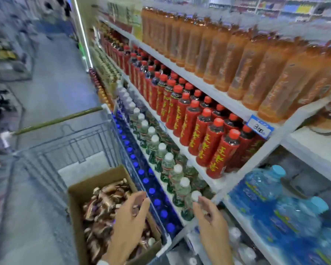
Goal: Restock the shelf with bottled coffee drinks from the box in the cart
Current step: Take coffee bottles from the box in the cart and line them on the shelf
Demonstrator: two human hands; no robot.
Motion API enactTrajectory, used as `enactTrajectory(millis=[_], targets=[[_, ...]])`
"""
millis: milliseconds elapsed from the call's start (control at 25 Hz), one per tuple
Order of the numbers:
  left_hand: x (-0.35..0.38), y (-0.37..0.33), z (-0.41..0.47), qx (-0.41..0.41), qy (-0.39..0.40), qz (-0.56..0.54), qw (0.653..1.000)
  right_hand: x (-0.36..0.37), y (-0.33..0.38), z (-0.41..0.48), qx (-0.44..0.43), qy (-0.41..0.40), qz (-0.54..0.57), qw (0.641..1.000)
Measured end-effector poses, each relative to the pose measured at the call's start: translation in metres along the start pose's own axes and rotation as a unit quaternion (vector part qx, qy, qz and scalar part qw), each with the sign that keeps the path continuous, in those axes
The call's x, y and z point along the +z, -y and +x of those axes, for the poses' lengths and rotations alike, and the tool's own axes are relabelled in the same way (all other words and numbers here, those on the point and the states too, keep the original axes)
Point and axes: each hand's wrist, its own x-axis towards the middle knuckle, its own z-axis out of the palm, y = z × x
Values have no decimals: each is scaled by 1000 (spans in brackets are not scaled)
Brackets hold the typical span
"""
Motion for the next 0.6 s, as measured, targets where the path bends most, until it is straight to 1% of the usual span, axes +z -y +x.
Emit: enactTrajectory(millis=[80,160,240,360,480,600], targets=[[-31,35,-11,-51,-61,-6,997,38,-15,3,41,55,-25,997],[-55,67,-22,-100,-104,10,990,66,-30,2,74,96,-36,992],[-76,103,-31,-156,-131,20,979,94,-45,-1,89,135,-55,985],[-94,151,-38,-231,-163,16,959,124,-67,-9,104,165,-102,975],[-100,194,-26,-299,-178,4,937,148,-85,-15,122,174,-147,966],[-95,234,0,-364,-152,11,919,167,-100,-17,147,213,-197,946]])
